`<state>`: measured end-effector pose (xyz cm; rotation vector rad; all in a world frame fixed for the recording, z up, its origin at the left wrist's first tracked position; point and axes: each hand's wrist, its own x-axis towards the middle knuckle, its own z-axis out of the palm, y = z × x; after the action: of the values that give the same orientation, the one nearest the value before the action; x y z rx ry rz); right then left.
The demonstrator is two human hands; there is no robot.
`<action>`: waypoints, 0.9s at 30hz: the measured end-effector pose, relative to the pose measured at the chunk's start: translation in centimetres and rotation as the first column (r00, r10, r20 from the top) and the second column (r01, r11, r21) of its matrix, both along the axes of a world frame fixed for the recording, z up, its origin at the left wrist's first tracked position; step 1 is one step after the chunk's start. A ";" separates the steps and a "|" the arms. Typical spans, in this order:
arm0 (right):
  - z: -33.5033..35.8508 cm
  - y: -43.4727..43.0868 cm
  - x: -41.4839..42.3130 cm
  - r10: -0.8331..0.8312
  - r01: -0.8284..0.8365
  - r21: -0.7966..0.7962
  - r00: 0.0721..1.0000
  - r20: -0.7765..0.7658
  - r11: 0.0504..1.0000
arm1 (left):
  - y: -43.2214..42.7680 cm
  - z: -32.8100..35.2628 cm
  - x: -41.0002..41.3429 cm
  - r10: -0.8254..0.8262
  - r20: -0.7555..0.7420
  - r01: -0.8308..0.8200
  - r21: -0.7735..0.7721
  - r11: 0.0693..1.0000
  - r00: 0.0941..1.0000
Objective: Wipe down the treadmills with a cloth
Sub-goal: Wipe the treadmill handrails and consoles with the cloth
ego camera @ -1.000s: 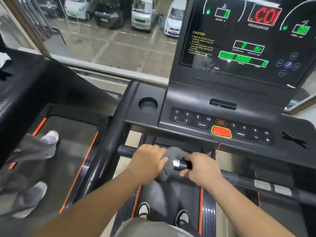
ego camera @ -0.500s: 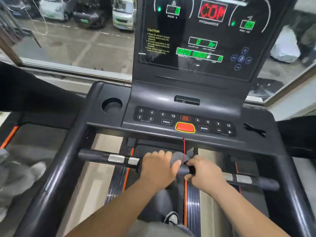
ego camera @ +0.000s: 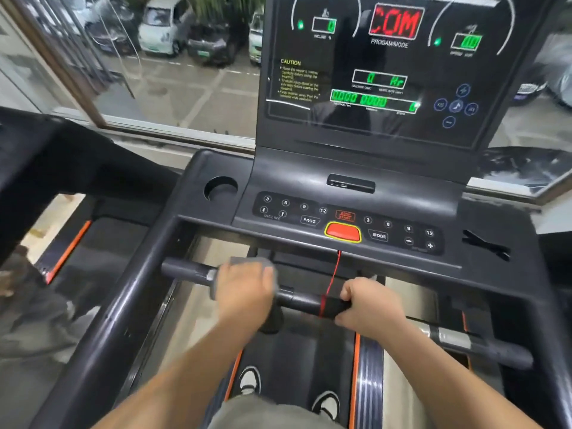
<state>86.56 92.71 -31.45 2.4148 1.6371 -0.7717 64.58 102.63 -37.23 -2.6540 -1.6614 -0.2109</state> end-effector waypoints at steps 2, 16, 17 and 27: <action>-0.2 -0.1 -0.2 -0.014 0.014 0.027 1.000 0.003 1.000 | -3.4 -0.8 3.4 -0.155 0.138 0.152 0.035 0.988 0.978; -0.4 -1.1 -2.5 -0.178 0.176 0.054 0.983 0.032 0.983 | 4.7 0.5 -5.4 0.016 -0.156 -0.036 -0.130 0.991 0.988; -0.5 -1.4 -2.7 -0.186 0.184 0.072 0.982 0.021 0.980 | 4.4 0.4 -4.9 0.057 -0.131 -0.073 -0.122 0.990 0.990; 0.1 -7.5 2.2 -0.225 0.234 0.154 0.972 -0.072 0.960 | -2.2 1.8 2.2 0.127 0.530 0.132 -0.423 0.896 0.838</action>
<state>88.79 85.23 -31.35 2.7583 1.5087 -0.7692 66.81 100.46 -35.40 -3.1430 -2.0743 -0.7454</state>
